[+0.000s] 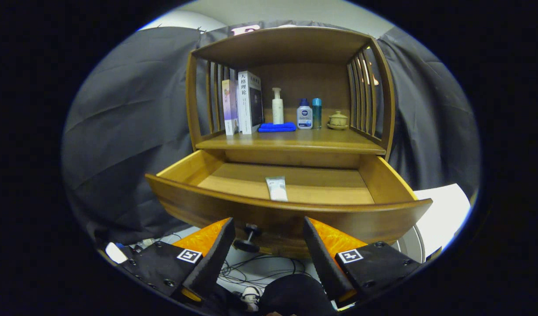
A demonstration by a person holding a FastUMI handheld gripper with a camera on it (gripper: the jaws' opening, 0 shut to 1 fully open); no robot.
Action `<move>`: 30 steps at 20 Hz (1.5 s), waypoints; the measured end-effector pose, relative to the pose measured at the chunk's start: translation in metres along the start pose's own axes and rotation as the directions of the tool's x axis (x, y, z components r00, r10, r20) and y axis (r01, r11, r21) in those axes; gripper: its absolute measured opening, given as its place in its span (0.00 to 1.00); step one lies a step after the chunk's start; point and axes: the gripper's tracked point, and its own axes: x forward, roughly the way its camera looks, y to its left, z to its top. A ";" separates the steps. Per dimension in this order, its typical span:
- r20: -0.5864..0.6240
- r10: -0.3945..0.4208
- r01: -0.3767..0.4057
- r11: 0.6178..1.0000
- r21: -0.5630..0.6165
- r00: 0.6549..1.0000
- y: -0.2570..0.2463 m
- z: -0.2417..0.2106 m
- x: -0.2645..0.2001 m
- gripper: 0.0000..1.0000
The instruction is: Pull open the drawer, take out the items inside it, and place them on the countertop above the cabinet.
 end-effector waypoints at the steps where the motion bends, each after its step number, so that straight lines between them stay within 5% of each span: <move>1: -0.008 0.017 -0.017 1.000 0.013 1.000 -0.001 0.011 0.001 0.97; 8: -0.027 -0.014 0.014 1.000 -0.003 1.000 -0.028 0.085 0.032 0.96; 14: -0.212 0.020 -0.032 0.998 -0.057 0.977 -0.026 0.091 0.091 0.96; 20: -0.453 -0.002 -0.075 0.985 -0.153 0.892 -0.009 0.053 0.142 0.97; 24: -0.556 -0.096 -0.065 0.963 -0.263 0.825 -0.022 0.033 0.168 0.98; 30: -0.645 -0.122 -0.046 0.971 -0.237 0.755 -0.030 0.009 0.186 0.98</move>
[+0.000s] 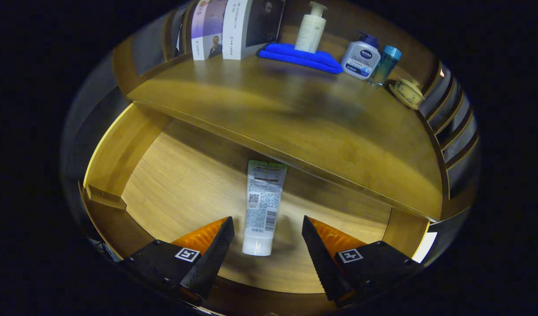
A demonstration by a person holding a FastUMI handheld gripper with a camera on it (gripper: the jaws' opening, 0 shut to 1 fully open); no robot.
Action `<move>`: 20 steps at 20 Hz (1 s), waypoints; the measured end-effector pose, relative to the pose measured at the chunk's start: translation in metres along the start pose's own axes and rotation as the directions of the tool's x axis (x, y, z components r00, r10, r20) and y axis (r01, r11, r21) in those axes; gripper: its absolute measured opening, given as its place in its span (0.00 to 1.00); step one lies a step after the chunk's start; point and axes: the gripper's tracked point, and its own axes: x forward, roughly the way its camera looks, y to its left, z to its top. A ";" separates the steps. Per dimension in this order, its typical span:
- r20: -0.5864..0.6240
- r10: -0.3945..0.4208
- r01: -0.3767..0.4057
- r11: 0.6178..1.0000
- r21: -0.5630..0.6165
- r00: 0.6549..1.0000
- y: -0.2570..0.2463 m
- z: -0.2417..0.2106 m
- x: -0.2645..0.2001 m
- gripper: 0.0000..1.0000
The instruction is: Pull open the drawer, take out the items inside it, and place them on the countertop above the cabinet.
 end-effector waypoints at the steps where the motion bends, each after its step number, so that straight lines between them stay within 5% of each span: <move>1: -0.012 -0.002 0.002 1.000 0.003 1.000 0.000 0.000 0.004 0.98; 4: -0.036 0.055 -0.052 0.996 0.070 0.998 0.009 0.003 0.010 0.98; 10: -0.120 0.034 -0.027 0.998 0.059 0.992 0.010 -0.002 0.031 0.89; 14: -0.137 0.042 -0.032 0.997 0.075 0.990 0.013 -0.002 0.034 0.56; 16: -0.139 0.057 -0.048 0.997 0.064 0.989 0.014 -0.004 0.033 0.55; 20: -0.110 0.100 -0.085 0.988 0.130 0.989 0.014 0.002 0.030 0.35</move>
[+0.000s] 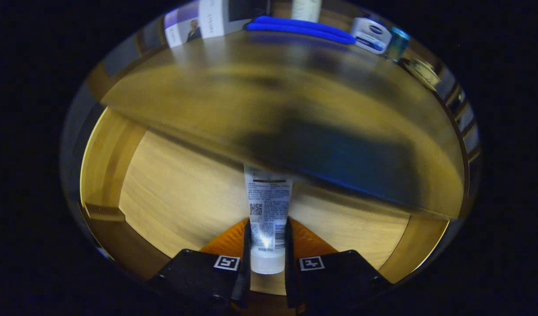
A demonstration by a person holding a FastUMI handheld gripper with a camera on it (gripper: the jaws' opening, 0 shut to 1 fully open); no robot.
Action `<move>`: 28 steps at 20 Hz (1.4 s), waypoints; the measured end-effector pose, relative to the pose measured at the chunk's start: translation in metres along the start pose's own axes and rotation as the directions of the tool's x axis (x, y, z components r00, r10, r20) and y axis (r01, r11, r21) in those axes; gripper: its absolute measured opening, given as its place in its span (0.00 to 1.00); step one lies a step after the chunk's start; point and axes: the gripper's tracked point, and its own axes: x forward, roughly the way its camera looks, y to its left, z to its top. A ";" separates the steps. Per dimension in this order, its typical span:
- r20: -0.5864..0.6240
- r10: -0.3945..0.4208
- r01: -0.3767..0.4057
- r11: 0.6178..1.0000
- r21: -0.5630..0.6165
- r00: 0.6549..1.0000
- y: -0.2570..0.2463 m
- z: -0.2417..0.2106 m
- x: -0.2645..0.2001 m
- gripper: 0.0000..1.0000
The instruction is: Pull open the drawer, take out the items inside it, and place them on the countertop above the cabinet.
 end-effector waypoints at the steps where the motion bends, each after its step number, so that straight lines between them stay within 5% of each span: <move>1: -0.004 0.018 -0.018 1.000 0.002 1.000 0.003 -0.002 -0.002 0.35; 20: 0.155 0.201 -0.165 0.962 -0.220 0.967 0.054 -0.022 -0.130 0.35; 28: 0.268 0.153 -0.111 0.980 -0.165 0.951 0.029 0.021 -0.159 0.34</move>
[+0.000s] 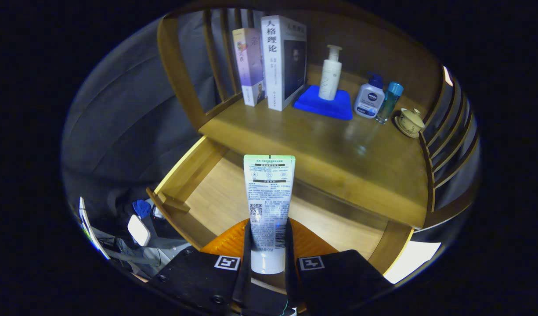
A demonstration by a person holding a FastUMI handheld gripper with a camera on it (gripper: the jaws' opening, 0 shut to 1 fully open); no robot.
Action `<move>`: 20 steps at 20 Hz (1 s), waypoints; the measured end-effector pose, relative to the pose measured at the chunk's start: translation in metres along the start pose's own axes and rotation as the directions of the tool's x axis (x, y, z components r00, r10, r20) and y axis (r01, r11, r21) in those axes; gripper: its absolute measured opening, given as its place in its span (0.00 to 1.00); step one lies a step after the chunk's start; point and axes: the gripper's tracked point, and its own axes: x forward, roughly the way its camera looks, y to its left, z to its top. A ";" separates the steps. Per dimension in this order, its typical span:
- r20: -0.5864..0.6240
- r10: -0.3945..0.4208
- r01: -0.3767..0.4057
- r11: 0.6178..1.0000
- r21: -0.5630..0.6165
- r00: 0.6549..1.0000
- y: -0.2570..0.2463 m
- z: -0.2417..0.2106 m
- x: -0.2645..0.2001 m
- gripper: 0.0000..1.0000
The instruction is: Pull open the drawer, take out the items inside it, and place them on the countertop above the cabinet.
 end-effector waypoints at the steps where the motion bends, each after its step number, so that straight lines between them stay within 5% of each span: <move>1: 0.007 -0.007 0.007 1.000 0.020 1.000 -0.007 0.009 0.003 0.35; 9: 0.027 -0.060 0.054 0.977 0.206 0.998 -0.059 0.069 0.036 0.34; 13: 0.014 -0.165 0.158 0.966 0.205 0.986 -0.099 0.082 0.058 0.37; 20: -0.011 -0.144 0.141 0.945 0.294 0.989 -0.092 0.086 0.059 0.37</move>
